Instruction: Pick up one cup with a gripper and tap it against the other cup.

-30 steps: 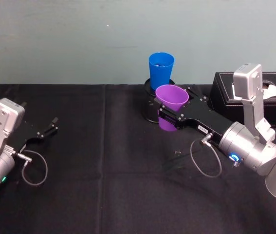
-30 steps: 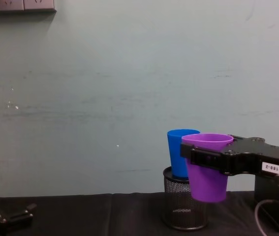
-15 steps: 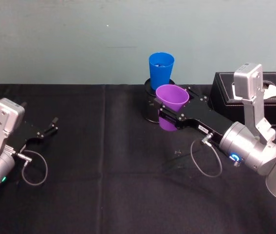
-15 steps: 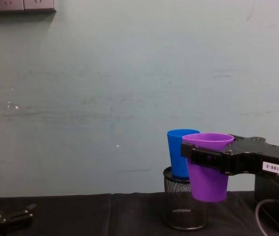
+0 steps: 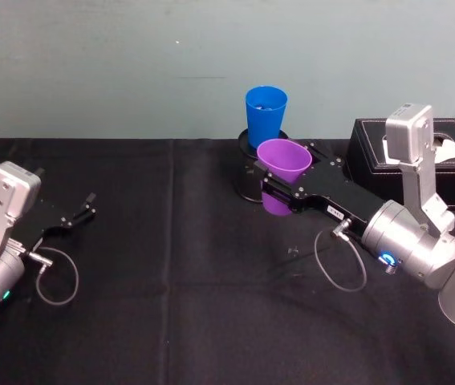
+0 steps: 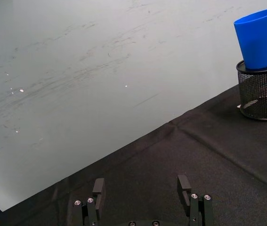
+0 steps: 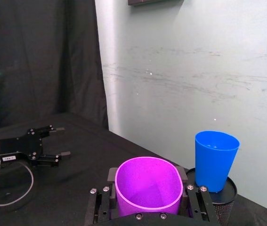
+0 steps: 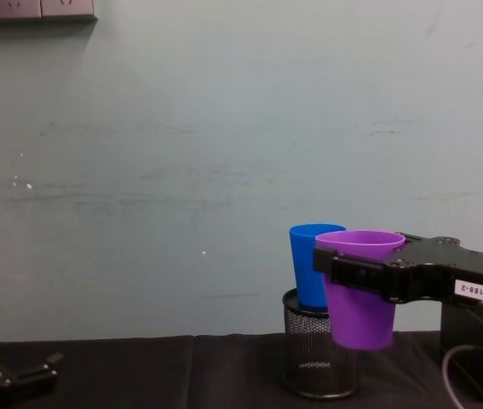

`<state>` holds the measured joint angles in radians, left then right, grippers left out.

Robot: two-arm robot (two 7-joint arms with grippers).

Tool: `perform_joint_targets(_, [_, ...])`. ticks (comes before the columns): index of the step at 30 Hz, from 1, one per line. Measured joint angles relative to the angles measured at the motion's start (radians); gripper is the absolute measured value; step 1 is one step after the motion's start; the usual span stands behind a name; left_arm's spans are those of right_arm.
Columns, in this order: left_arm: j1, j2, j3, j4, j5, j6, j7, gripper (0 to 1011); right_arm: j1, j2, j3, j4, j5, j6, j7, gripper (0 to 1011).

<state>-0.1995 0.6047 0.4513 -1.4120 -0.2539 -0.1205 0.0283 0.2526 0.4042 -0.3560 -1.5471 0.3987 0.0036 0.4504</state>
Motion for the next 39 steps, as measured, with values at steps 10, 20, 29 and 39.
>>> perform_joint_targets(10, [0.000,0.000,0.000,0.000,0.000,0.000,0.000,1000,0.000,0.000,0.000,0.000,-0.001,0.000,0.000,724])
perform_joint_targets(20, [0.000,0.000,0.000,0.000,0.000,0.000,0.000,1000,0.000,0.000,0.000,0.000,-0.001,0.000,0.000,724])
perform_joint_targets(29, [0.000,0.000,0.000,0.000,0.000,0.000,0.000,1000,0.000,0.000,0.000,0.000,-0.001,0.000,0.000,724])
perform_joint_targets(39, [0.000,0.000,0.000,0.000,0.000,0.000,0.000,1000,0.000,0.000,0.000,0.000,-0.001,0.000,0.000,726])
